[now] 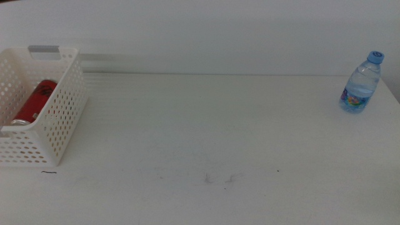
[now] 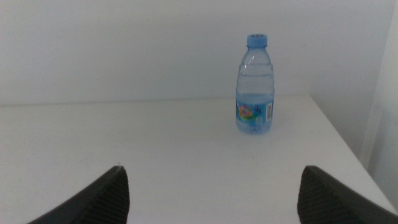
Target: Use arms to grab the bottles and put them into the dustbin to the left of the table.
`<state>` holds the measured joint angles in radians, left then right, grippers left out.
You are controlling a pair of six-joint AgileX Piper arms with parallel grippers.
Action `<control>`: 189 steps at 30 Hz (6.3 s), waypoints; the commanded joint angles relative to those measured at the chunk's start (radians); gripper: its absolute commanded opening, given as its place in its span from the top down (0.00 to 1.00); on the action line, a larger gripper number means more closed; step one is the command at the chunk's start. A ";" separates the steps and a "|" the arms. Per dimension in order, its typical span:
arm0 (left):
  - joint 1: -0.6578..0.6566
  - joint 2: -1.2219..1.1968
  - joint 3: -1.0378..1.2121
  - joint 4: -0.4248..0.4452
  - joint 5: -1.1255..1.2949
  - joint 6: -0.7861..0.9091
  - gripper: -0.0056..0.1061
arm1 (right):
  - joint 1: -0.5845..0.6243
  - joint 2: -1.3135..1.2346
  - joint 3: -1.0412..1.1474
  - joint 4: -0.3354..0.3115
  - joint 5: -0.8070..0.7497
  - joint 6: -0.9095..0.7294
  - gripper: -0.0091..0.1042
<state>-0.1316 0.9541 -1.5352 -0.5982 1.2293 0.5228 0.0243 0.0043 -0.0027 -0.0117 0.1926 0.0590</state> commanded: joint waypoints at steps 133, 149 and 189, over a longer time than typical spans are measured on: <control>-0.008 0.007 0.001 0.007 -0.008 0.002 0.11 | 0.605 1.161 -1.335 -0.001 0.542 0.057 0.26; -0.468 -0.001 1.051 0.734 -1.573 -0.632 0.11 | 0.605 1.159 -1.335 0.041 0.540 0.057 0.26; -0.337 1.342 0.399 0.633 -2.183 -0.633 0.11 | 0.605 1.157 -1.335 0.103 0.540 0.057 0.26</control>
<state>-0.4702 2.2831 -1.1099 0.0599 -0.9602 -0.1041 0.6266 1.1691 -1.3396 0.0960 0.7426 0.1190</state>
